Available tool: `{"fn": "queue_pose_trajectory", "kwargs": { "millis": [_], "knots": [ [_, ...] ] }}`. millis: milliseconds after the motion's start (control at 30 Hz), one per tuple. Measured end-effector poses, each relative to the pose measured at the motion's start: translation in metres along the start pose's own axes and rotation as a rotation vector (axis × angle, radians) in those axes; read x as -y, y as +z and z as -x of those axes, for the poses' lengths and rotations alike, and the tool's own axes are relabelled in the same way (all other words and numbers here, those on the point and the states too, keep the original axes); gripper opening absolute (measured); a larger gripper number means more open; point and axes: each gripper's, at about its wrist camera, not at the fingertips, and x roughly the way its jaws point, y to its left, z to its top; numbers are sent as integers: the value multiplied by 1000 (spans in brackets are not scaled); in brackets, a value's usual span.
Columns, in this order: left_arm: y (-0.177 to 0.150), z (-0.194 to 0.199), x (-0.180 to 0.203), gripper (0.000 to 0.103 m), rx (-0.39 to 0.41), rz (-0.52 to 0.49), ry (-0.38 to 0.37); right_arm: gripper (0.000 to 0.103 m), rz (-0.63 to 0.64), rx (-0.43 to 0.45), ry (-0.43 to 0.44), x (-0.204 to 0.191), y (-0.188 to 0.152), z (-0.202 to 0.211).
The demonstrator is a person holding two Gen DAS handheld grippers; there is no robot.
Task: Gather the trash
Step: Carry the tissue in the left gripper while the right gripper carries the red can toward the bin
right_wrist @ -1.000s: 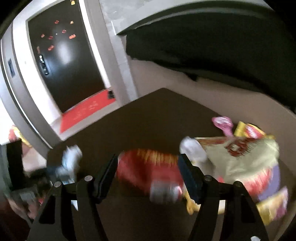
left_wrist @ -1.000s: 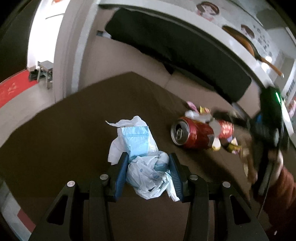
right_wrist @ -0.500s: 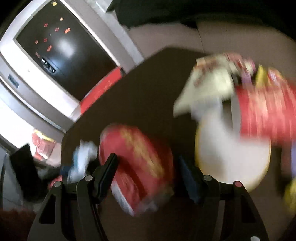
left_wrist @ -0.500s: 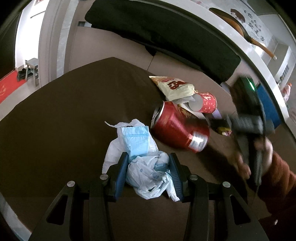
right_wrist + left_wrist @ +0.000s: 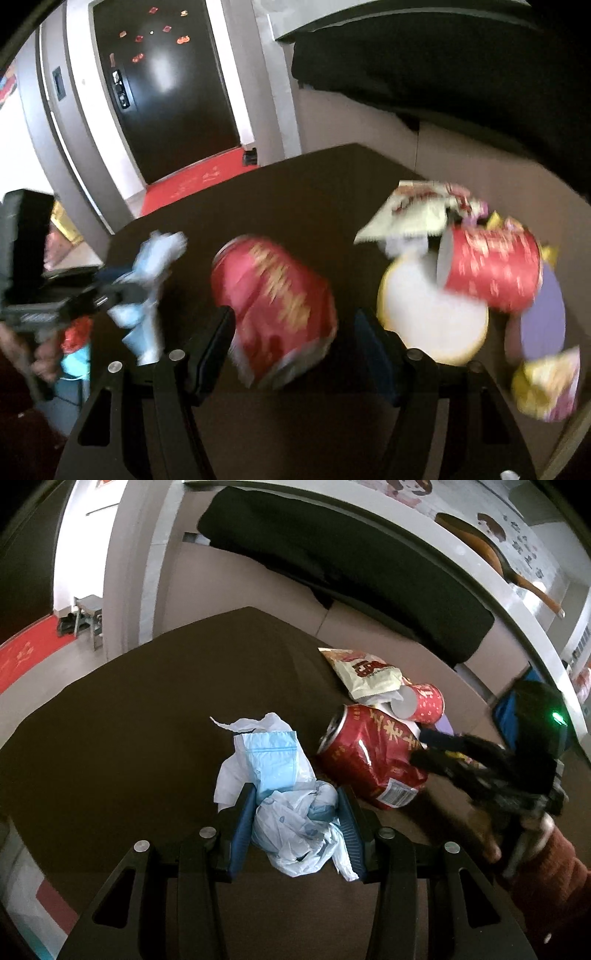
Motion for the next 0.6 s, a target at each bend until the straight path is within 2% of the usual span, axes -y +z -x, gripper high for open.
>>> {"fn": "queue_pose_trajectory", "kwargs": {
  "millis": [67, 167, 233, 267, 300, 400, 600],
  "knots": [
    [0, 2, -3, 45, -1, 9, 7, 66, -16, -34, 20, 6, 7, -18],
    [-1, 6, -13, 45, -4, 26, 11, 70, -91, -75, 160, 13, 6, -36],
    [-1, 8, -18, 45, -1, 37, 14, 70, -97, -114, 192, 10, 0, -46],
    [-1, 9, -21, 45, 0, 39, 15, 68, -83, -114, 174, 9, -1, -48],
    [-1, 10, -22, 45, 1, 40, 15, 59, -63, -103, 146, 5, -2, -49],
    [-1, 9, -20, 45, 10, 31, 27, 56, -52, -52, 88, 1, -3, -40],
    [4, 4, 5, 45, 17, -26, 22, 54, -88, 50, -16, 9, -4, 5]
  ]
}}
